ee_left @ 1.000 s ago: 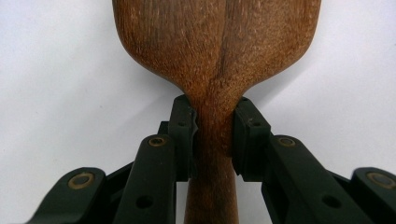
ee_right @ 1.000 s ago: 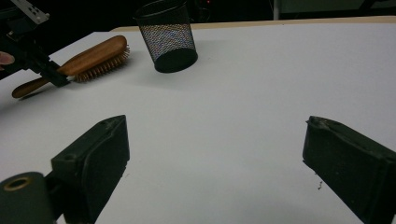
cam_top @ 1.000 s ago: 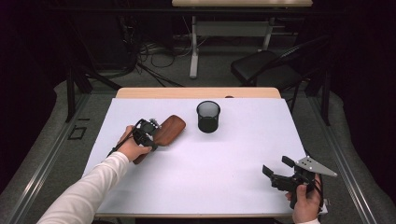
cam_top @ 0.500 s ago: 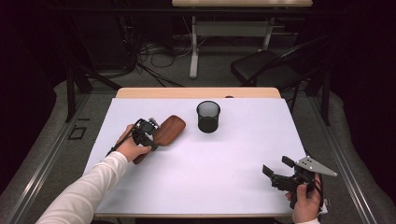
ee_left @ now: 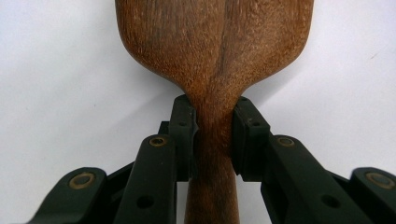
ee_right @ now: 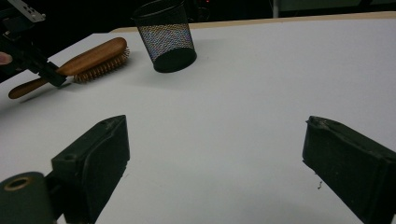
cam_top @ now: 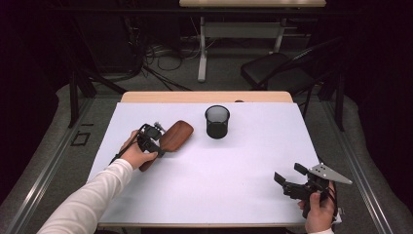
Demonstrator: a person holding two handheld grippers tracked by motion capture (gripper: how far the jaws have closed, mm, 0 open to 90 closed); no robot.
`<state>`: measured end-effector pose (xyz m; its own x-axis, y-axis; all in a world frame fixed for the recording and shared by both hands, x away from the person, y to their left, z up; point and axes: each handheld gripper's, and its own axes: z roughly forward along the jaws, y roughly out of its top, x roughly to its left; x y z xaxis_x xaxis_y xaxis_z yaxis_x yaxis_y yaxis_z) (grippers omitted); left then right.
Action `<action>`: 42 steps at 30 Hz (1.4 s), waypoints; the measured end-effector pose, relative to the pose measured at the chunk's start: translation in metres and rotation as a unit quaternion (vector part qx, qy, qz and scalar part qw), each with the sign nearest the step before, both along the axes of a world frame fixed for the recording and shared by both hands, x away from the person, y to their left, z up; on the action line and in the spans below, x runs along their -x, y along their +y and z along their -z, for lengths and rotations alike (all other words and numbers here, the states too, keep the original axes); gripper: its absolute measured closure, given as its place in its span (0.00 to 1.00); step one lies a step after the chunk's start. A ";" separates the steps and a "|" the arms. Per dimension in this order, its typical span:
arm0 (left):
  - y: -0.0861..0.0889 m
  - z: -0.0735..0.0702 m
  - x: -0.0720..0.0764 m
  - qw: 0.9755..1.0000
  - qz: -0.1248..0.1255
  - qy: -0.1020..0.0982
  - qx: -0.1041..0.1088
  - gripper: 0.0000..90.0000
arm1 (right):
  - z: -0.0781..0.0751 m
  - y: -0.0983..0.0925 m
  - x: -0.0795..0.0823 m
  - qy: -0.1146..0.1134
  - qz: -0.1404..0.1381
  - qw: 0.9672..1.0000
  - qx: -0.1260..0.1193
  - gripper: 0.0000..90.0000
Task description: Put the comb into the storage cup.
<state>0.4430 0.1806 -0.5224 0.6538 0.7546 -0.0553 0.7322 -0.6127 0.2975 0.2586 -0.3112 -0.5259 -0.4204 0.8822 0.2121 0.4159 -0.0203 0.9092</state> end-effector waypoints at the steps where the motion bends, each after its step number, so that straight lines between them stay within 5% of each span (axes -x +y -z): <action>1: 0.001 0.000 0.000 1.000 -0.003 0.002 0.006 0.81 | 0.000 0.000 0.000 0.000 0.000 1.000 0.000 0.08; 19: 0.006 -0.006 0.007 0.999 -0.007 -0.019 0.041 0.81 | 0.000 0.000 0.000 0.002 0.000 1.000 0.000 0.08; 27: 0.009 -0.011 0.007 0.997 -0.023 -0.024 0.074 0.81 | 0.000 0.000 0.000 0.001 0.000 1.000 0.001 0.08; 42: 0.018 -0.021 0.008 0.994 -0.032 -0.032 0.101 0.80 | 0.000 0.001 0.000 0.003 0.000 1.000 0.000 0.08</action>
